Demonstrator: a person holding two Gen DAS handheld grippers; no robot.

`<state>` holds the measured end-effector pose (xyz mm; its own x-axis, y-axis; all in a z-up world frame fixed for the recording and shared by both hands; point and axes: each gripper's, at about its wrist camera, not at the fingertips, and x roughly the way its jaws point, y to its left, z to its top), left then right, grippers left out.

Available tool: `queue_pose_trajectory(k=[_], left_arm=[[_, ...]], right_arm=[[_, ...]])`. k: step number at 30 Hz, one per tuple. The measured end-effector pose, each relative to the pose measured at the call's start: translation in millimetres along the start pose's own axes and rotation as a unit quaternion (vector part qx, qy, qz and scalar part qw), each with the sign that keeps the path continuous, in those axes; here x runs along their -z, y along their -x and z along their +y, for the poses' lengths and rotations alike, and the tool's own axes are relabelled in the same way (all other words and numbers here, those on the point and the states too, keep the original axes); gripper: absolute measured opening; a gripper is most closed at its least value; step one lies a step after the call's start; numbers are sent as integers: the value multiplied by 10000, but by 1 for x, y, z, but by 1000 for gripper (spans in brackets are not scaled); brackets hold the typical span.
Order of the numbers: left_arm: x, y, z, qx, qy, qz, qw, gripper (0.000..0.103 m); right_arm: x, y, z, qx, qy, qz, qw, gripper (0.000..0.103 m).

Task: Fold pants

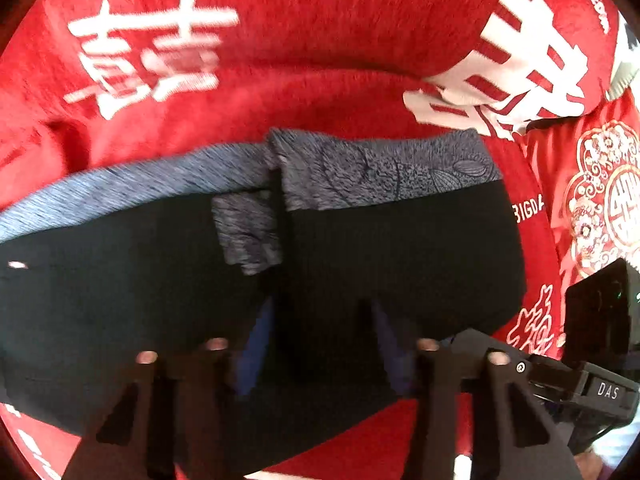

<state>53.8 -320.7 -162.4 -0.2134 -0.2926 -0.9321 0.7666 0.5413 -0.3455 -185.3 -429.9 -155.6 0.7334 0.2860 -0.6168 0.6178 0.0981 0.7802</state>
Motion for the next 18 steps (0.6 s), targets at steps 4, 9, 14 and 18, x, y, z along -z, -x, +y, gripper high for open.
queue_pose_trajectory(k=[4, 9, 14, 18], left_arm=[[-5, -7, 1, 110, 137, 4, 9998, 42], [0, 11, -4, 62, 47, -112, 9999, 40], [26, 13, 3, -375, -151, -174, 9990, 41], [35, 7, 7, -526, -154, -338, 9979, 43]], right_arm=[[-7, -5, -17, -335, -572, -226, 9975, 45], [-14, -5, -25, -584, -1105, -304, 9917, 5], [4, 6, 5, -521, -365, -104, 9979, 5], [9, -17, -9, -16, -411, 151, 9990, 4]])
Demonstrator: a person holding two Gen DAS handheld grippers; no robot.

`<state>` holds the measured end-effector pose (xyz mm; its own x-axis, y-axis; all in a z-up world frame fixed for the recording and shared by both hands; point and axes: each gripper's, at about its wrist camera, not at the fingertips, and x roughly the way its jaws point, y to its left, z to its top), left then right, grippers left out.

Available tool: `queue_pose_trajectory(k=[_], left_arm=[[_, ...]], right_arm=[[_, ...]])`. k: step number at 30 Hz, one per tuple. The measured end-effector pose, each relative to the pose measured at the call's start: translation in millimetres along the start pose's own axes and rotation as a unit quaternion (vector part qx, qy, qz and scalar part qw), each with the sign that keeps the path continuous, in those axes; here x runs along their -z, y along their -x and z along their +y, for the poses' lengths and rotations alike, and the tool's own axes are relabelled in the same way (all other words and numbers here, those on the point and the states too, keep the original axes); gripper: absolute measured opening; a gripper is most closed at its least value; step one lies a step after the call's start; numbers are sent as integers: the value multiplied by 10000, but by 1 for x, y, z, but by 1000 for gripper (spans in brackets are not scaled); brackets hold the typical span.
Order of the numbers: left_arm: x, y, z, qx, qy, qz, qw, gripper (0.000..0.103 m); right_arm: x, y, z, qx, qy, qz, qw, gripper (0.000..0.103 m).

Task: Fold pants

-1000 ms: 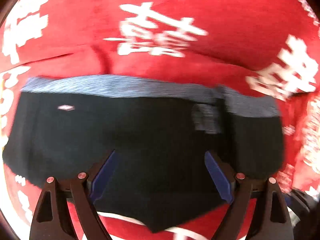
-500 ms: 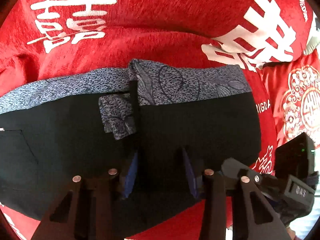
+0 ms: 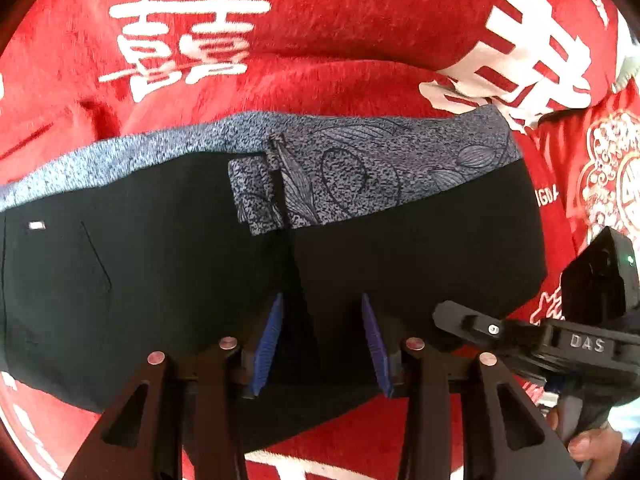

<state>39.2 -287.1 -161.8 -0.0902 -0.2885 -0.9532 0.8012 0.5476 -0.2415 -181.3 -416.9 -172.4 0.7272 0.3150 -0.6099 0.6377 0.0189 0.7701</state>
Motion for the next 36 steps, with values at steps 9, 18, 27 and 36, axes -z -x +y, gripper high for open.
queue_pose_trajectory(k=[9, 18, 27, 36], left_arm=[[-6, 27, 1, -403, -39, -198, 9990, 75], [-50, 27, -32, -397, -280, -365, 9982, 75], [-53, -11, -59, -609, -504, -183, 9967, 75], [-28, -18, -46, -844, -530, -20, 9950, 78]], right_arm=[[-5, 28, 61, 340, 1696, 631, 9829, 45], [-116, 92, 45, 786, 1787, -425, 9798, 50], [-146, 44, 21, 429, 1278, 602, 9890, 38], [-122, 24, 55, 2652, 2459, 158, 9322, 68]])
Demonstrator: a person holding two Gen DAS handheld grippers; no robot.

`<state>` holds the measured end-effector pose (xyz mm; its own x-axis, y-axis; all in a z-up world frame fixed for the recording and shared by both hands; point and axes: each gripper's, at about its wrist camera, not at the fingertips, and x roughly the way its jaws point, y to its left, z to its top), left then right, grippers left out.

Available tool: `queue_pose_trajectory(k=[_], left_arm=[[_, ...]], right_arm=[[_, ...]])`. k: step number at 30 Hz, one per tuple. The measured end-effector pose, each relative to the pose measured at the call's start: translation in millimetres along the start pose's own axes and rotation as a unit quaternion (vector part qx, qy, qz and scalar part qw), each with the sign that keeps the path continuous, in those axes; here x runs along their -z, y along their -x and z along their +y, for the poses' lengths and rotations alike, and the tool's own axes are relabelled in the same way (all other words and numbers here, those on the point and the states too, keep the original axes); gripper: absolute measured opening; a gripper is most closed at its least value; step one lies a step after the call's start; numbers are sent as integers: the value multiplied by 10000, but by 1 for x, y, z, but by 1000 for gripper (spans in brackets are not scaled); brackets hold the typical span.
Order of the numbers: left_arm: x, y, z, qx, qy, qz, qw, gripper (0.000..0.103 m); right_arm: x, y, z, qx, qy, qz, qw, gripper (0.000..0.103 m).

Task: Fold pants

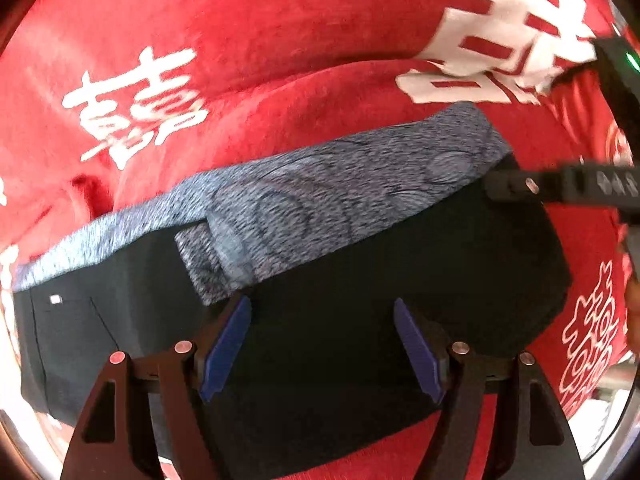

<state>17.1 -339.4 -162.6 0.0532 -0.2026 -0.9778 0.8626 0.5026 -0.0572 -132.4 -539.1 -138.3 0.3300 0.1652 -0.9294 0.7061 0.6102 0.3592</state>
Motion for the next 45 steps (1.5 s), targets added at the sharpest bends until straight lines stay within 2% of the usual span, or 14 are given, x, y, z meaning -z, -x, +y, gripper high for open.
queue_pose_trajectory(k=[1, 3, 4, 6, 10, 13, 20, 27, 34, 40, 45], left_arm=[[1, -2, 8, -9, 200, 104, 9997, 83], [3, -2, 19, 118, 536, 179, 9983, 83], [4, 0, 24, 60, 662, 195, 9976, 83], [8, 3, 30, -34, 770, 231, 9968, 83], [19, 10, 36, -224, 936, 362, 9947, 83], [25, 14, 39, -360, 1026, 421, 9932, 83], [32, 21, 42, -496, 1257, 425, 9899, 83], [38, 22, 45, -368, 1384, 419, 9888, 83], [39, 33, 56, -40, 1265, 443, 9910, 83], [56, 44, 71, 133, 1171, 486, 9918, 83], [81, 44, 101, 192, 1360, 597, 9887, 83]], right_arm=[[3, 1, 1, -57, -37, 25, 10000, 68], [13, 8, -1, 11, -35, 64, 10000, 69], [18, 12, -1, 74, 20, 45, 10000, 73], [30, 23, 3, 297, 170, -28, 9994, 77], [49, 43, 3, 481, 350, -125, 9982, 79], [54, 48, 16, 406, 383, -113, 9984, 80], [59, 31, 43, 366, 709, 131, 9967, 80], [68, 30, 43, 556, 908, 227, 9941, 81], [77, 29, 45, 848, 626, 164, 9943, 81], [85, 36, 74, 1124, 613, -57, 9918, 81], [90, 34, 115, 1083, 768, -183, 9910, 81]])
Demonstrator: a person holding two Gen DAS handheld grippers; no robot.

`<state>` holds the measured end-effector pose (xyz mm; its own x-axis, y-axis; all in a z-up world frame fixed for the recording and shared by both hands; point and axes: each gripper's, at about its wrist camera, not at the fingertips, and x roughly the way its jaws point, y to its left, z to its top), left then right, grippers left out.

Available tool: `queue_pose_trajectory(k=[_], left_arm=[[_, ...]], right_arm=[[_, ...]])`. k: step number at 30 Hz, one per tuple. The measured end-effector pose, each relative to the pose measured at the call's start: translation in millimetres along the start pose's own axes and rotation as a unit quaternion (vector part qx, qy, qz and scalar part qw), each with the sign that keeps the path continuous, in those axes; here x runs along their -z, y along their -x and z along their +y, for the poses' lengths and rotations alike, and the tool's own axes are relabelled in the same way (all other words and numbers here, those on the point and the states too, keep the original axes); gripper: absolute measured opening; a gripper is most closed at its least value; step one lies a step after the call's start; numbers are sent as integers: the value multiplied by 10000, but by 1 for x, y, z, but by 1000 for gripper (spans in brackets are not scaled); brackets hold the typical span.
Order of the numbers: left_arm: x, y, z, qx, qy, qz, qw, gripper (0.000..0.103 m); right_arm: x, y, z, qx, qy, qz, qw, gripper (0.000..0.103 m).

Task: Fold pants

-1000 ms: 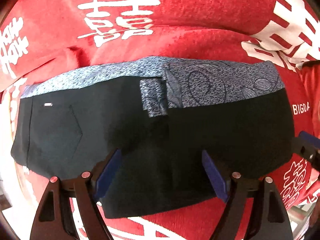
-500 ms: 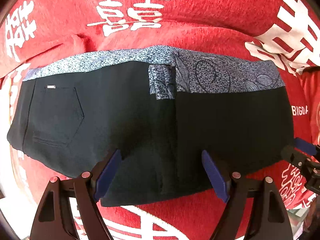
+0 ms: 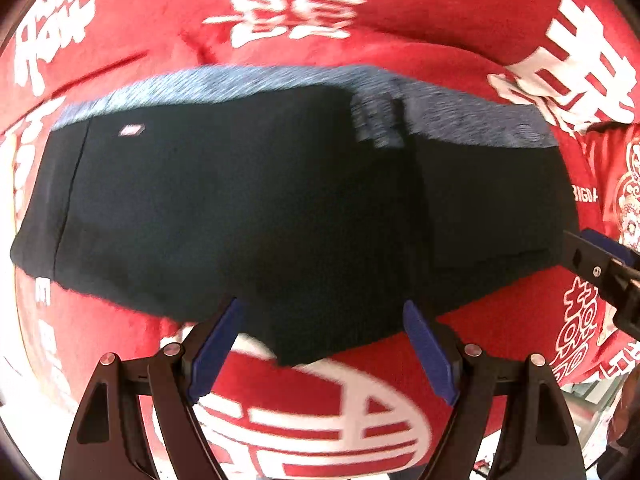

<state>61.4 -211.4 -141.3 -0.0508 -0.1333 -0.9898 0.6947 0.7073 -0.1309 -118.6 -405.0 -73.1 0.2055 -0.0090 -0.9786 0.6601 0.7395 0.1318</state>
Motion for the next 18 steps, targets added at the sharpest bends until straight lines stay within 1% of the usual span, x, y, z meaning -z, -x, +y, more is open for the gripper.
queue_pose_trajectory(k=[6, 8, 11, 13, 15, 18], left_arm=[[15, -1, 58, -76, 434, 60, 9990, 83], [19, -1, 80, -151, 617, 60, 9980, 83], [23, 0, 113, -229, 924, 24, 9955, 83], [25, 4, 133, -264, 1117, -50, 9934, 83], [27, 8, 150, -293, 1300, -118, 9910, 83], [31, 9, 175, -299, 1586, -175, 9867, 83]], right_arm=[[-4, -19, 65, -274, 472, 309, 9980, 81], [-5, -27, 85, -369, 593, 408, 9967, 81], [-3, -39, 116, -405, 855, 581, 9938, 81], [-1, -48, 135, -366, 1061, 720, 9911, 83], [3, -51, 146, -130, 1236, 770, 9893, 88], [4, -52, 153, 27, 1298, 801, 9883, 90]])
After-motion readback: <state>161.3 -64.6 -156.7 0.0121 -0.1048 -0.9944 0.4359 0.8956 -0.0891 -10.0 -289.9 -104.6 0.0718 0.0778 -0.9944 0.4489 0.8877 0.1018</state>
